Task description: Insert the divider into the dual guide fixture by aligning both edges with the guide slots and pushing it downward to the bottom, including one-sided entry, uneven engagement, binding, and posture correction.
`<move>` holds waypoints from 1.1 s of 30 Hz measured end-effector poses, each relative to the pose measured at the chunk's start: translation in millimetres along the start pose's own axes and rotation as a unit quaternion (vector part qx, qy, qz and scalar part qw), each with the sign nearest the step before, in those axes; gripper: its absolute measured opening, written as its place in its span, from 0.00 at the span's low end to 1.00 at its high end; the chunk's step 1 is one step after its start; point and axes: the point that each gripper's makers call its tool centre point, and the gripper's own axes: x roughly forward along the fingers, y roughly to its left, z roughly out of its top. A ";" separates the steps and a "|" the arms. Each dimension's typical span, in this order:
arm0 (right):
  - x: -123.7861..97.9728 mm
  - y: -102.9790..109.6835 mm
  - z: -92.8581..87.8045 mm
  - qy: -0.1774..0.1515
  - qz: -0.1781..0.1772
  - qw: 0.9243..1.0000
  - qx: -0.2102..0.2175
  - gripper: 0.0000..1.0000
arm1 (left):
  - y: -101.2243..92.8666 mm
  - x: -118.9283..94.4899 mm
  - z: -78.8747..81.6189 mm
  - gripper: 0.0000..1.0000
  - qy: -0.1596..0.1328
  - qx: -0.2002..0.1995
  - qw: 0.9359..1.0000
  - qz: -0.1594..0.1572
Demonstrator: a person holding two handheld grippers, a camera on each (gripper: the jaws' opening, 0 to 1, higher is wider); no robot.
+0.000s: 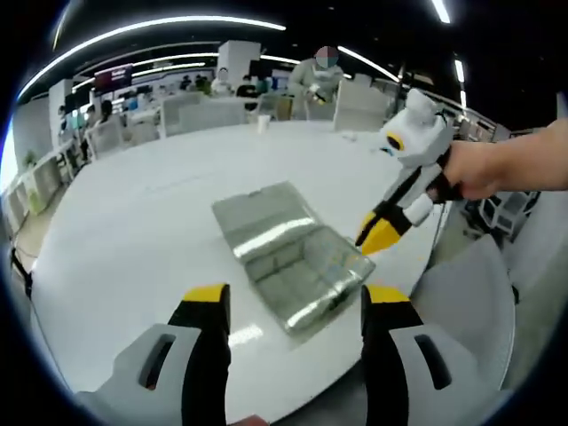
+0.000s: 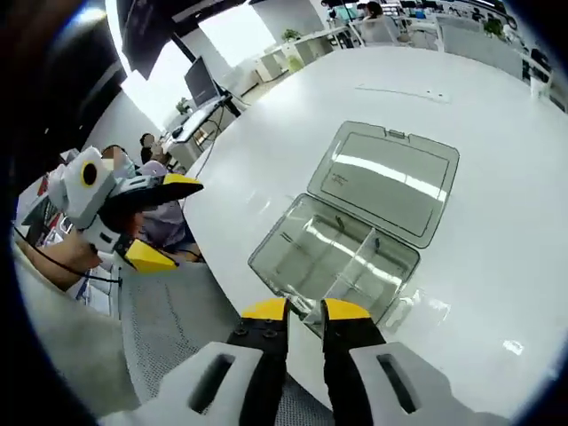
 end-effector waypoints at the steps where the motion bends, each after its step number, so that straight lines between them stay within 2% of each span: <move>1: -2.4 -0.2 0.9 -0.010 -0.002 1.000 -0.006 0.12 | 0.4 1.1 0.4 0.58 0.002 0.002 1.000 0.000; 3: -8.8 2.1 0.4 -0.023 0.003 1.000 -0.011 0.07 | 1.1 4.5 0.5 0.58 0.008 0.005 1.000 -0.001; 5: -15.0 11.8 14.1 -0.080 0.030 0.996 -0.016 0.04 | 3.0 7.5 -0.9 0.58 0.015 0.008 1.000 -0.001; 7: -21.5 13.7 16.1 -0.100 0.033 0.994 -0.017 0.03 | 7.0 9.7 -4.0 0.58 0.024 0.007 1.000 0.000; 8: -26.4 17.7 19.1 -0.120 0.040 0.992 -0.023 0.00 | 9.0 10.5 -6.3 0.58 0.029 0.006 1.000 0.000; 10: -33.6 20.5 20.6 -0.148 0.049 0.986 -0.052 0.00 | 15.0 11.6 -11.1 0.58 0.040 0.005 0.999 0.003; 16: -48.5 23.3 20.9 -0.206 0.062 0.974 -0.068 0.00 | 33.2 11.8 -27.4 0.58 0.069 -0.009 0.998 0.010; 20: -52.9 21.3 20.2 -0.230 0.056 0.968 -0.087 0.00 | 37.5 12.2 -37.5 0.58 0.091 -0.011 0.996 0.009; 23: -55.6 18.4 20.3 -0.248 0.057 0.964 -0.082 0.00 | 39.2 14.6 -42.7 0.58 0.102 -0.008 0.995 0.006; 25: -55.2 13.4 15.9 -0.242 0.044 0.964 -0.105 0.00 | 40.7 16.5 -45.4 0.58 0.108 -0.009 0.994 0.005; 29: -57.4 12.8 14.0 -0.254 0.048 0.960 -0.108 0.00 | 43.7 20.6 -49.8 0.59 0.122 -0.010 0.993 0.004; 30: -58.2 13.0 14.4 -0.259 0.047 0.957 -0.120 0.00 | 44.0 21.5 -49.9 0.59 0.123 -0.009 0.992 0.004; 33: -58.2 12.8 10.8 -0.260 0.047 0.956 -0.125 0.00 | 45.5 24.3 -51.8 0.59 0.133 -0.005 0.991 0.005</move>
